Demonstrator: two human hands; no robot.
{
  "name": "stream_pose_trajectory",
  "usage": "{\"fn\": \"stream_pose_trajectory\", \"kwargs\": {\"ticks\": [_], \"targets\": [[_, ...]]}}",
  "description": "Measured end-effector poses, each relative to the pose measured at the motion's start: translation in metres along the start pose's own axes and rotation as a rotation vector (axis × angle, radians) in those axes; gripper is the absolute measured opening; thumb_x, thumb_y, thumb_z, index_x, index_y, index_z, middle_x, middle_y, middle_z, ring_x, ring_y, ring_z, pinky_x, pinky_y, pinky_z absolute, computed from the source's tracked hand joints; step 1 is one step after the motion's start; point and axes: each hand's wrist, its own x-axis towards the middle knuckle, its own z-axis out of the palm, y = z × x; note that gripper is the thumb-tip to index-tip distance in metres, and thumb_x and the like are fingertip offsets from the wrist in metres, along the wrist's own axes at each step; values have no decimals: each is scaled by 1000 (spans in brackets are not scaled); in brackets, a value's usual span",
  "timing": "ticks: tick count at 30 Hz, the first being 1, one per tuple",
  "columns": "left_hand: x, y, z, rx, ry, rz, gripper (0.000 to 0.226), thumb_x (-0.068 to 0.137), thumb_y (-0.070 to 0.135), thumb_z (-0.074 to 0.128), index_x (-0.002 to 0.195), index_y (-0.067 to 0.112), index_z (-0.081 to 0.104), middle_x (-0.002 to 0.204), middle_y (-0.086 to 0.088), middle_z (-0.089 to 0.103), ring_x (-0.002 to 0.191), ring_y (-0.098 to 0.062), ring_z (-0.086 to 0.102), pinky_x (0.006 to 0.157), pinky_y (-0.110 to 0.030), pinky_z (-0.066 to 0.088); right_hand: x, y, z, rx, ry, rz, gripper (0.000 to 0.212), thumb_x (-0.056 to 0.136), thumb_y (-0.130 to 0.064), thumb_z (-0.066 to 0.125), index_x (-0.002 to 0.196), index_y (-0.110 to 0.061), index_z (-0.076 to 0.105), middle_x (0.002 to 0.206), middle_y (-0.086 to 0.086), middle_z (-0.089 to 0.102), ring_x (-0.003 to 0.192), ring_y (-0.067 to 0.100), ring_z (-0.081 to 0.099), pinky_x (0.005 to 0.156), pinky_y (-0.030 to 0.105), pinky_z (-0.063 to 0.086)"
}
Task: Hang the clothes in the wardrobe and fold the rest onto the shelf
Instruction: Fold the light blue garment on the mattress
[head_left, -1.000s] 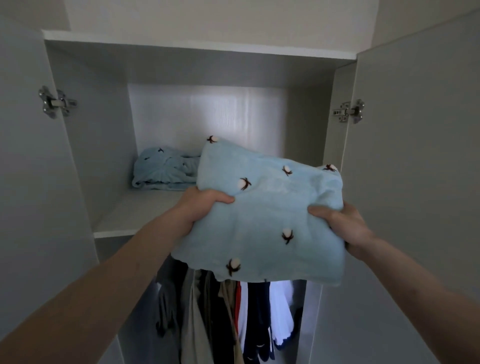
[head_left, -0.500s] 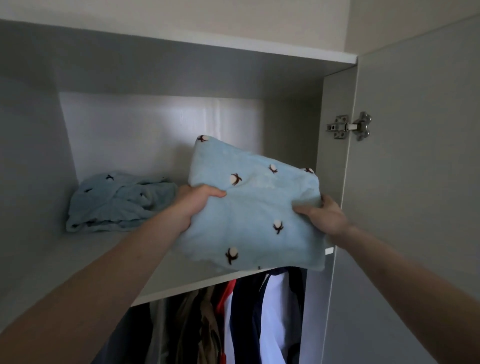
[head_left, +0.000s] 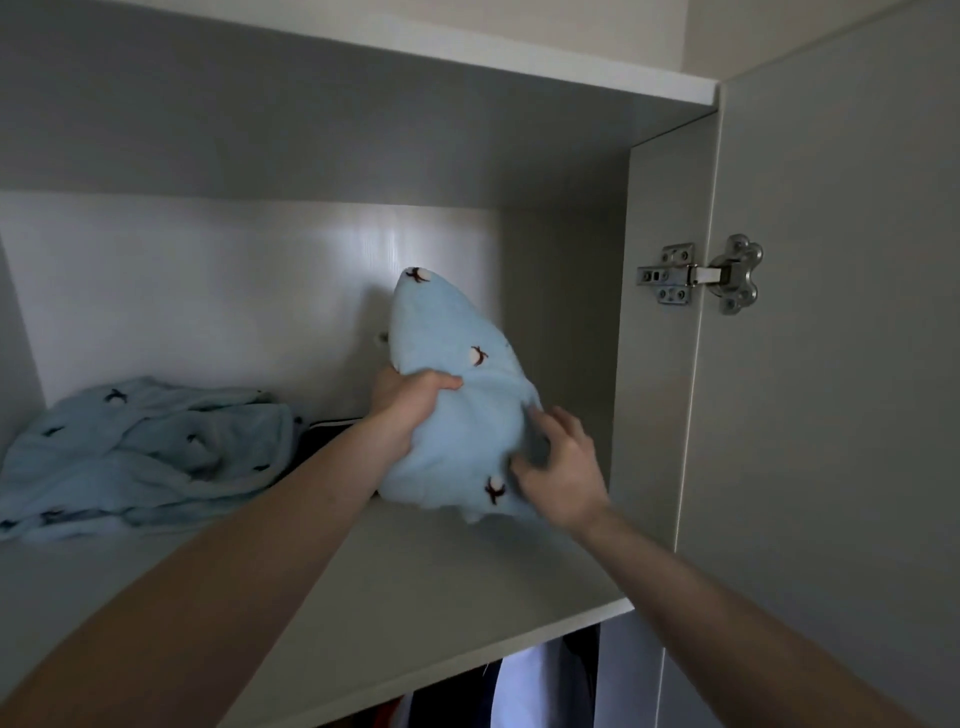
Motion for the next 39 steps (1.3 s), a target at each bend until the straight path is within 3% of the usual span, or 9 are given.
{"fn": "stream_pose_trajectory", "kwargs": {"ticks": [5,9,14,18,22,27,30,34,39], "targets": [[40,-4,42,-28,-27,-17,43,56,20,91,87,23,61,86,2,71,76,-19,69,59,-26,50,8,18,14,4,32,-43,65,99,-28,54,159,-28,29,164,-2,26,148,23,25,123,44,22],[67,6,77,-35,-70,15,59,45,24,91,98,15,66,92,-3,74,81,-25,73,75,-39,60,24,29,13,-50,77,-64,78,94,-28,62,161,-32,22,169,-2,14,153,24,15,126,46,19],[101,14,116,-127,-169,7,64,38,24,92,97,7,75,88,-7,79,74,-27,77,73,-49,64,58,43,16,-105,145,-60,95,87,-25,70,162,-32,13,170,-7,2,155,21,6,127,40,16],[127,-19,125,-25,-318,-205,77,50,41,94,114,5,72,106,-14,76,94,-32,75,89,-47,60,84,53,29,-161,74,72,100,86,-23,70,163,-31,6,170,3,3,155,31,7,125,44,20],[135,-70,116,319,-533,-381,54,80,49,79,121,14,70,103,-8,77,91,-24,74,81,-37,62,99,70,56,-233,-130,280,96,89,-37,68,162,-31,6,168,7,6,154,37,7,123,47,24],[140,-100,73,705,-532,40,31,92,41,70,116,23,69,120,2,70,96,-11,63,72,-22,49,117,88,88,-236,-155,278,100,82,-60,69,160,-38,11,167,4,8,154,38,3,122,52,21],[135,-118,27,985,-470,325,38,93,38,66,127,23,65,137,1,61,120,-16,57,101,-28,44,131,95,99,-257,-112,260,102,76,-70,67,158,-34,19,162,3,23,151,37,13,122,51,19],[124,-148,-29,1336,-428,432,58,93,51,58,148,35,45,163,5,31,149,-22,29,124,-41,20,142,106,113,-402,-78,204,81,90,-59,55,159,-31,25,162,2,27,151,34,16,124,54,14],[113,-173,-48,1341,-389,480,66,101,44,47,159,44,16,171,9,-1,157,-18,-1,126,-46,-2,152,118,110,-266,5,192,63,89,-34,64,149,-22,47,154,9,40,142,36,27,120,44,22]]}}
